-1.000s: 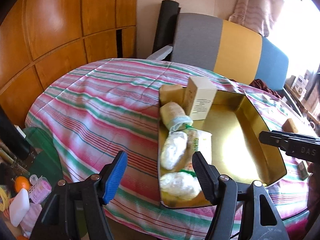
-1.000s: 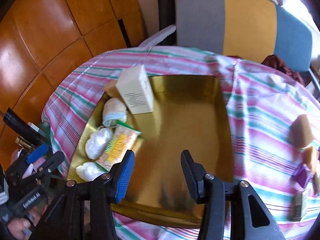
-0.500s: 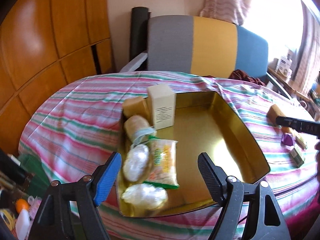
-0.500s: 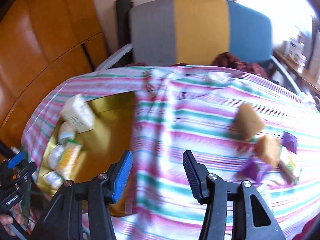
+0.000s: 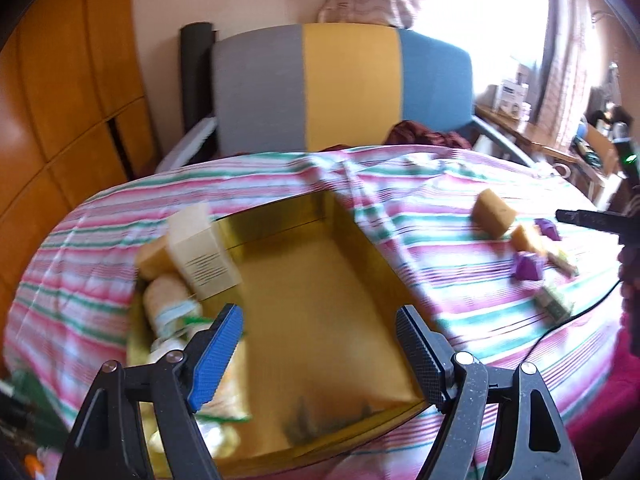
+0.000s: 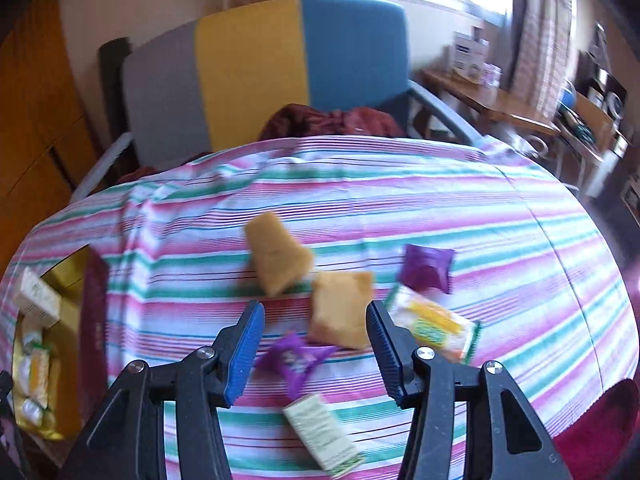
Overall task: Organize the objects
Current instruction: 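Move both open grippers back over the remaining snacks on the cloth, then grasp the yellow sponge with the left gripper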
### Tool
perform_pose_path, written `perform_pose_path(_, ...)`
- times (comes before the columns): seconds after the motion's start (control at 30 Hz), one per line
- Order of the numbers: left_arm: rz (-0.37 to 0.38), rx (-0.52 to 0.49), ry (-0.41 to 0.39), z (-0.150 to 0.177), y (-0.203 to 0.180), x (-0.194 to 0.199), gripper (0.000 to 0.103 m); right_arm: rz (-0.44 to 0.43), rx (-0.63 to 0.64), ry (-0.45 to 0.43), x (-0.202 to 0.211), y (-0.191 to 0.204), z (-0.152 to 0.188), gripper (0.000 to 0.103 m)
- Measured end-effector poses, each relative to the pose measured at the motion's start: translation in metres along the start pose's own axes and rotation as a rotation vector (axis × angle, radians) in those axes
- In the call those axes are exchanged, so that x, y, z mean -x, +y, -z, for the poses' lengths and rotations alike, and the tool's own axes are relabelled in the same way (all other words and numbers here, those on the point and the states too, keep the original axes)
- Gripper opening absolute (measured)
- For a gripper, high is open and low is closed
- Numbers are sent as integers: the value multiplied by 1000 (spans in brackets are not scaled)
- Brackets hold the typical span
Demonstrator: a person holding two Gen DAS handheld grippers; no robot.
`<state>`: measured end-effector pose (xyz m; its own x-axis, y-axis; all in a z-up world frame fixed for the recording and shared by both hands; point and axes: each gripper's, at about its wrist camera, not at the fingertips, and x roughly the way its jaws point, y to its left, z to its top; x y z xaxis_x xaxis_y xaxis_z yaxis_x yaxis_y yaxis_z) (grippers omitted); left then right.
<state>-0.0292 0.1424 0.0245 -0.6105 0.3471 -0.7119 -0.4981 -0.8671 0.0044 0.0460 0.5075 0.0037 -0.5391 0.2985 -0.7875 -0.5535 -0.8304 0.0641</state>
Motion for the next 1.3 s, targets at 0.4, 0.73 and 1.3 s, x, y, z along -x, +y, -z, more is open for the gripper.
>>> perform_pose_path(0.4,215,-60,86,-60,-98,-56,79,49,-305,2,-15,-77,9,54)
perform_pose_path(0.73,350,34,245,-92,-166,-132,79,26,-497,-49,-2,-116,14,54)
perform_pose_path(1.3,349,192,366,-132,-229,-234,87,-42,-597,-8,-12,-131,22,55)
